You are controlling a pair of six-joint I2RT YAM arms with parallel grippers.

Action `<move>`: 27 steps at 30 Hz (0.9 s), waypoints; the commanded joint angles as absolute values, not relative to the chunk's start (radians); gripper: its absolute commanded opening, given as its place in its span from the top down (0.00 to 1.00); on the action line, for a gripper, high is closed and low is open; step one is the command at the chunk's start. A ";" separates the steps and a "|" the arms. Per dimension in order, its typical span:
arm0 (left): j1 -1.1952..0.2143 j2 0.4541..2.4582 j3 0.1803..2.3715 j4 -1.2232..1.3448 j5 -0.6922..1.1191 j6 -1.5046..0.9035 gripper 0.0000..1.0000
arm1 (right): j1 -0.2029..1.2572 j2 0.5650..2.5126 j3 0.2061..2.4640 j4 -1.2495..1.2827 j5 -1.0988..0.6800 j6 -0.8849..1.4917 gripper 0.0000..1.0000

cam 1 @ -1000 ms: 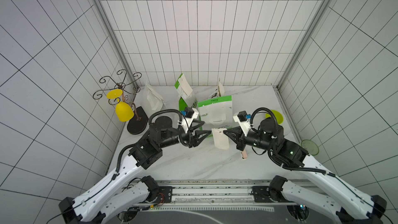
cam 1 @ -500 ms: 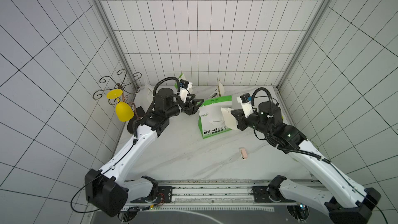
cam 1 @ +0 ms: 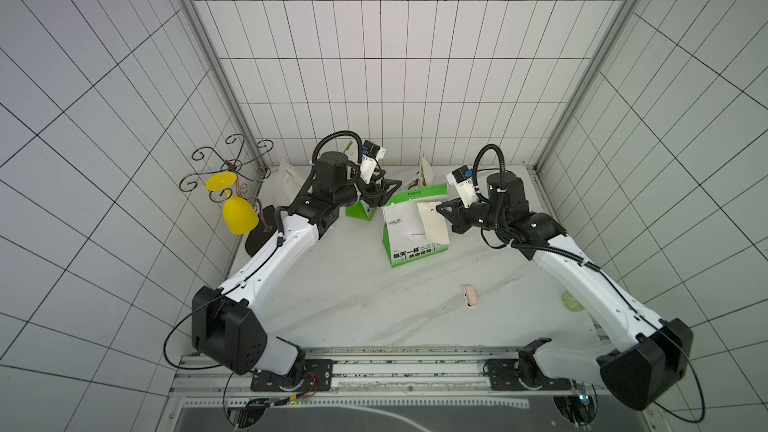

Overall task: Staple the receipts to the bags
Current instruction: Hold the receipt from the takeout bag.

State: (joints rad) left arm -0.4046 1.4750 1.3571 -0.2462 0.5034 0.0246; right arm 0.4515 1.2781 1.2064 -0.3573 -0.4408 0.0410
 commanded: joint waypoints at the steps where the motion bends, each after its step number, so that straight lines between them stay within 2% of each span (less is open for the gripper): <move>1: -0.402 1.531 1.424 -0.251 0.581 0.072 0.34 | 0.440 1.298 1.329 -0.356 -0.480 0.008 1.00; 10: -0.440 1.692 1.574 -0.319 0.606 0.134 0.34 | 0.394 1.341 1.331 -0.313 -0.486 0.052 1.00; 19: -0.449 1.806 1.658 -0.368 0.726 0.190 0.35 | 0.373 1.389 1.351 -0.253 -0.479 0.082 1.00; 23: -0.459 1.826 1.671 -0.419 0.770 0.241 0.40 | 0.367 1.399 1.363 -0.245 -0.473 0.088 1.00; 27: -0.457 1.815 1.655 -0.452 0.738 0.275 0.48 | 0.367 1.405 1.361 -0.244 -0.470 0.090 1.00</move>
